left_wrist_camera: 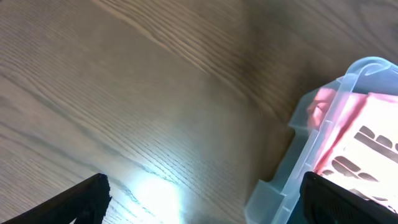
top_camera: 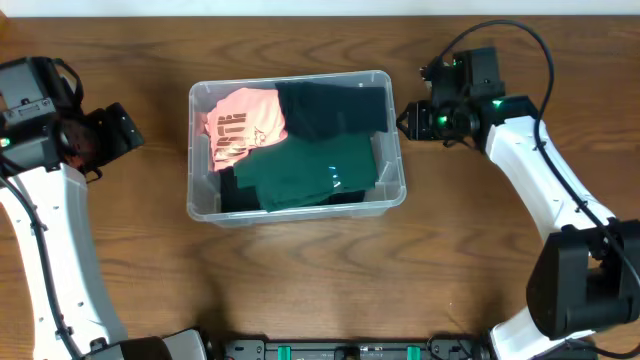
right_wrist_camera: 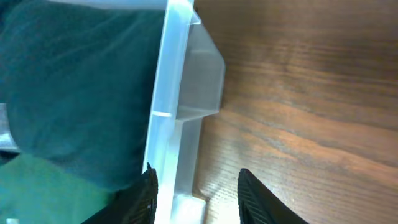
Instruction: Pack container
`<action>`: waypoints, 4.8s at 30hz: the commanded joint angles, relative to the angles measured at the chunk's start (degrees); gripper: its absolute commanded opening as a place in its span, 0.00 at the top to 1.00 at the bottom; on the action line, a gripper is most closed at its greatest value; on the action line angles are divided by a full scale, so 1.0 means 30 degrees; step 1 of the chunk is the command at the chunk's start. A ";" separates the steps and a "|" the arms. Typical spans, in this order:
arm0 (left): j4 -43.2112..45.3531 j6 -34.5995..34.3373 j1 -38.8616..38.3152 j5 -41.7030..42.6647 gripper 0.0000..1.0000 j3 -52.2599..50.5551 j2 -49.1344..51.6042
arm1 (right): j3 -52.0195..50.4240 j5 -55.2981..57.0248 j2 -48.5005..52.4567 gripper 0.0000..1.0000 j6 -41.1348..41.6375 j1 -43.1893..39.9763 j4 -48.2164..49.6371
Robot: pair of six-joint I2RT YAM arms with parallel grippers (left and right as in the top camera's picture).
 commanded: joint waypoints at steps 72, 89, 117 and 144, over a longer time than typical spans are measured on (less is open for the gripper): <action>-0.0051 -0.0153 0.0080 -0.0168 0.02 -0.0022 0.0044 | -0.0211 0.7242 0.0321 0.98 0.5945 -0.1042 -0.2521; -0.0051 -0.0153 0.0087 -0.0168 0.02 -0.0022 0.0044 | -0.0211 0.7366 0.0022 0.95 -0.1537 -0.1945 -0.1413; -0.0044 -0.0153 0.0080 -0.0168 0.02 -0.0022 0.0044 | -0.0204 0.6827 -0.9041 0.01 -0.0692 -0.1945 -0.0080; -0.0044 -0.0153 0.0087 -0.0168 0.02 -0.0022 0.0044 | -0.0255 0.8459 -1.8491 0.01 -0.2769 -0.1938 -0.6426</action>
